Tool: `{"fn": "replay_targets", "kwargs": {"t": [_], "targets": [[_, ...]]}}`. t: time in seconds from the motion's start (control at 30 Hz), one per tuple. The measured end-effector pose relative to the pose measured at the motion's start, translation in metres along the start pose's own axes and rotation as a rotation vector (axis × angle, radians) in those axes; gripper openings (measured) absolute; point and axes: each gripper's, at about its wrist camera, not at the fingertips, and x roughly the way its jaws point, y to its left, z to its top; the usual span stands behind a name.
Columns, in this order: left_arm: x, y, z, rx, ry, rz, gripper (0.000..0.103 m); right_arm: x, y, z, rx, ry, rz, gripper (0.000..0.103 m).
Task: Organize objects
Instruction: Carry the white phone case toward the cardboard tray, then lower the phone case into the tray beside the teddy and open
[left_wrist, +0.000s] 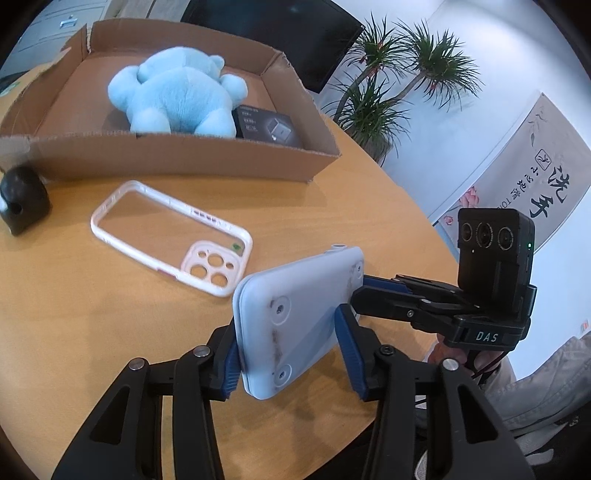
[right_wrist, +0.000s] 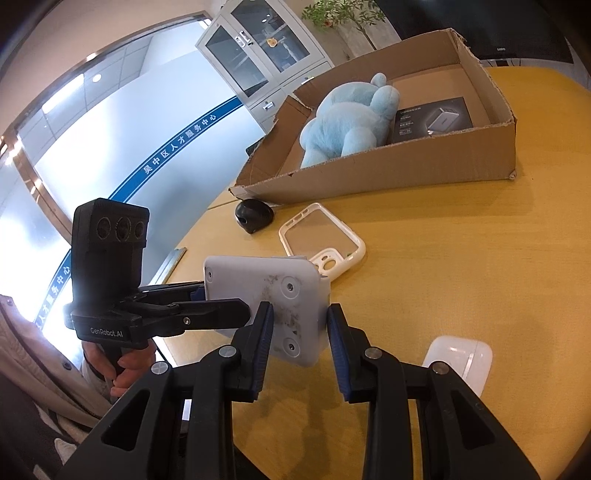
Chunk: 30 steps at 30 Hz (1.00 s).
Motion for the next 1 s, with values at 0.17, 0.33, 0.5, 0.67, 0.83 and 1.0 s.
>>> {"fn": "replay_targets", "kwargs": {"t": [0.17,0.33,0.5,0.67,0.83,1.0], "targets": [[-0.006,0.005,0.018,-0.007,-0.011,-0.006,0.044,0.003,0.006,0.018,-0.031,-0.009,-0.003,0.028],[-0.016,0.013,0.036,0.003,-0.032,0.013,0.044,0.012,0.013,0.040,-0.040,-0.022,0.005,0.028],[-0.025,0.025,0.058,0.008,-0.051,0.021,0.044,0.023,0.023,0.066,-0.062,-0.035,0.003,0.028],[-0.035,0.039,0.086,0.019,-0.062,0.038,0.044,0.038,0.033,0.093,-0.060,-0.045,-0.011,0.028],[-0.041,0.050,0.109,0.052,-0.070,0.113,0.044,0.063,0.046,0.123,-0.097,-0.036,-0.048,0.028],[-0.047,0.069,0.124,0.039,-0.093,0.143,0.042,0.090,0.049,0.149,-0.094,-0.019,-0.033,0.028]]}}
